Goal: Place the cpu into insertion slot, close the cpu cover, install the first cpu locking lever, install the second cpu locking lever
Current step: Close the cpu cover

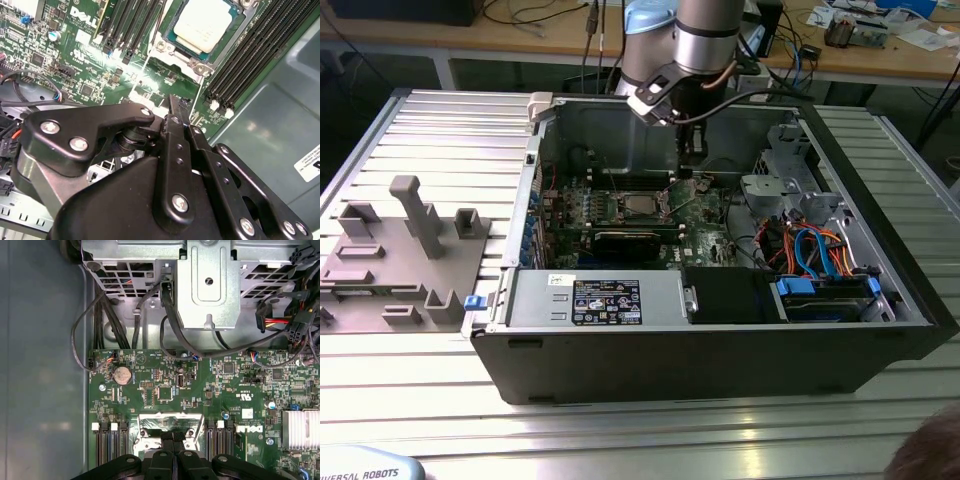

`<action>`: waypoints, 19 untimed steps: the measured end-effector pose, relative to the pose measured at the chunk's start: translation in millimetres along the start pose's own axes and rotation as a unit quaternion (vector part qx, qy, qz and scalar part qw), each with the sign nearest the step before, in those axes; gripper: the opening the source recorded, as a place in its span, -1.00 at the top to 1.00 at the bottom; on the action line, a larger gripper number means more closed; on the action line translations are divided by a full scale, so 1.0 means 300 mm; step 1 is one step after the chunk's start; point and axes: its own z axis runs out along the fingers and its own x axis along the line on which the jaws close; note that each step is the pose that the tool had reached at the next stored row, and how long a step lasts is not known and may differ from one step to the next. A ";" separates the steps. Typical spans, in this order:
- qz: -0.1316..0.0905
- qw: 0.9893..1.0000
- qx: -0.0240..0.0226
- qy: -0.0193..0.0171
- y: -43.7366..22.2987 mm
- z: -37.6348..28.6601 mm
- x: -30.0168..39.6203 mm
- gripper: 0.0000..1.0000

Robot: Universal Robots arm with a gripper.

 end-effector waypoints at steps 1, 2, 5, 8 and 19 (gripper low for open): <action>0.000 1.000 0.000 0.000 0.001 0.000 0.000 0.79; 0.000 1.000 0.000 0.000 0.002 0.000 0.000 0.79; 0.000 1.000 0.000 0.000 0.005 0.000 0.000 0.79; 0.000 1.000 0.000 0.000 0.007 0.000 0.000 0.79; 0.000 1.000 0.000 0.000 0.016 0.001 0.000 0.79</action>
